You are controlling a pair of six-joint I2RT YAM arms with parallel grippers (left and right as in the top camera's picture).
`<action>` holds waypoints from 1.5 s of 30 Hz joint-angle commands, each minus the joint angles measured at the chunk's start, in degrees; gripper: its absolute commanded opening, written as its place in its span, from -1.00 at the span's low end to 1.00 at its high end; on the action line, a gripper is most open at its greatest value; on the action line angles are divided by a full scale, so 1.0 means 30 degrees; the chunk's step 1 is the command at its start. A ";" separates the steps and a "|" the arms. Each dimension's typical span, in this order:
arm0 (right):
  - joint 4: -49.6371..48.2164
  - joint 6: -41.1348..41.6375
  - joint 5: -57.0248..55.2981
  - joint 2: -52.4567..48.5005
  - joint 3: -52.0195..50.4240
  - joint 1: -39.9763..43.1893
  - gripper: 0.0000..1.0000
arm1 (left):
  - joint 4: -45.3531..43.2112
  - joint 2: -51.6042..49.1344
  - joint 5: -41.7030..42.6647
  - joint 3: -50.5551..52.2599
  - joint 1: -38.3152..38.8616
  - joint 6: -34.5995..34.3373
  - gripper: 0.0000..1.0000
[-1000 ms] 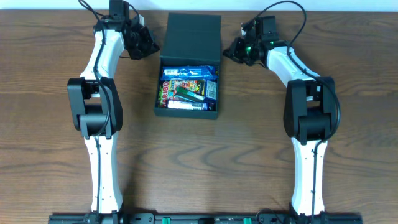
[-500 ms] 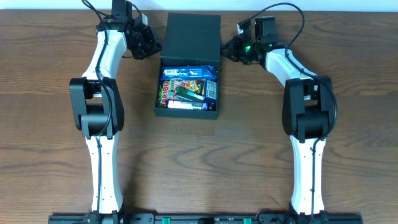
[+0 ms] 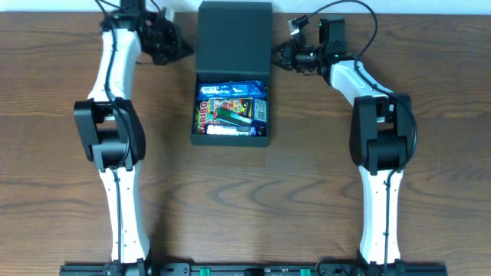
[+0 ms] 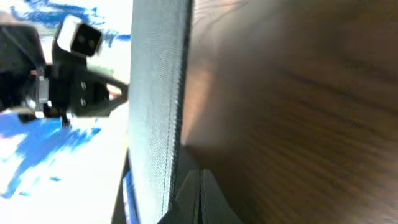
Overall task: Pack container
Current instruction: 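Raise both grippers to the box lid's back edge, then push the lid forward with both grippers to close the box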
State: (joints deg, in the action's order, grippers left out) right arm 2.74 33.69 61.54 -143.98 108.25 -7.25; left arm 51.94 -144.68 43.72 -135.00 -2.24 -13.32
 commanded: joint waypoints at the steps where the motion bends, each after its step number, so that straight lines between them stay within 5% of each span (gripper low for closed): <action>1: -0.0138 -0.0401 0.2667 0.0036 0.1581 0.0015 -0.97 | 0.1020 -0.0226 0.0452 -0.1938 -0.0306 0.2222 -0.89; 14: -0.0146 -0.0532 0.6186 0.0044 0.5603 -0.0240 -0.97 | 0.3162 -0.0044 0.0444 -0.3810 -0.0022 0.4656 -0.89; 33: -0.2630 0.1778 0.9289 0.0743 0.5778 -0.0561 -0.97 | 0.8138 0.3694 0.0372 -0.3810 -0.0007 1.2517 -0.88; 45: -0.3767 0.3111 0.9282 0.0750 0.5778 -0.0517 -0.97 | 0.9551 0.3803 0.0233 -0.3810 -0.0029 1.4171 -0.88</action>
State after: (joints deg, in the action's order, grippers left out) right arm -7.44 40.75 88.38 -143.96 124.14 -8.56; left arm 80.58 -133.93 44.60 -145.27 -2.09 27.18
